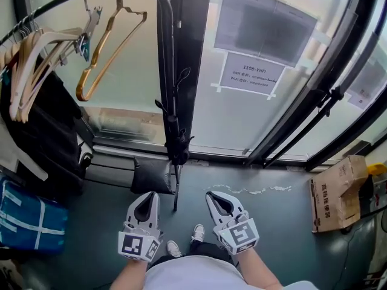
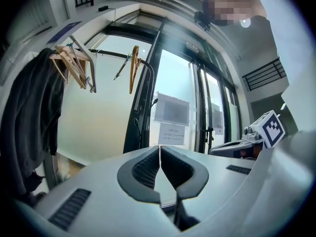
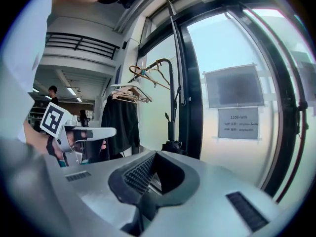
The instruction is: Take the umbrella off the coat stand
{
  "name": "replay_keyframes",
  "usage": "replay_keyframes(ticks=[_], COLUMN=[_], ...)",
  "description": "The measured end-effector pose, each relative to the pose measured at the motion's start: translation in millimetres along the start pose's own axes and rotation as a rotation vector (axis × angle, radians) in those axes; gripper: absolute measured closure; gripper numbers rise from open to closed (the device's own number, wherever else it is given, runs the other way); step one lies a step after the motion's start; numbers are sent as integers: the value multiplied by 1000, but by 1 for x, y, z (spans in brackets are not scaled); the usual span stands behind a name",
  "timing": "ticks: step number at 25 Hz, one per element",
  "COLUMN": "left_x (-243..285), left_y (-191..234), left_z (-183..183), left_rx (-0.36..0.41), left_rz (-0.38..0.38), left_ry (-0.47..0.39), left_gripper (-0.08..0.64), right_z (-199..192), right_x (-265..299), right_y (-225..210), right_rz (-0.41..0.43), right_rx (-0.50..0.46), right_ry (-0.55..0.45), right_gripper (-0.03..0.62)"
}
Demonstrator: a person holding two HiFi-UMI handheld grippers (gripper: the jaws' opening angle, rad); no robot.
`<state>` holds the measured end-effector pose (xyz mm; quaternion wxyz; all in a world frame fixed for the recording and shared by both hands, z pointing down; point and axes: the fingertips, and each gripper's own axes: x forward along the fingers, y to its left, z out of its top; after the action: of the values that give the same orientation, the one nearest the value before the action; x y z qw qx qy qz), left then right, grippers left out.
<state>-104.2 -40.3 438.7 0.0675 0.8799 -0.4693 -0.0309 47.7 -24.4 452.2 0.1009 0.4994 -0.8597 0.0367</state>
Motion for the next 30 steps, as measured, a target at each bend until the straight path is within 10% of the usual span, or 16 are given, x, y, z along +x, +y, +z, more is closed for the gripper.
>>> replay_keyframes(ticks=[12, 17, 30], left_x=[35, 41, 28], left_y=[13, 22, 34], left_z=[14, 21, -3], left_rx=[45, 69, 68], left_rz=[103, 135, 216], left_ry=[-10, -18, 64], left_gripper=[534, 534, 534], right_z=[1, -6, -67], right_x=[90, 126, 212], right_y=[-46, -54, -64], right_rz=[123, 162, 224], right_rx=[-57, -65, 1], right_ry=[-19, -12, 75], right_gripper=[571, 423, 286])
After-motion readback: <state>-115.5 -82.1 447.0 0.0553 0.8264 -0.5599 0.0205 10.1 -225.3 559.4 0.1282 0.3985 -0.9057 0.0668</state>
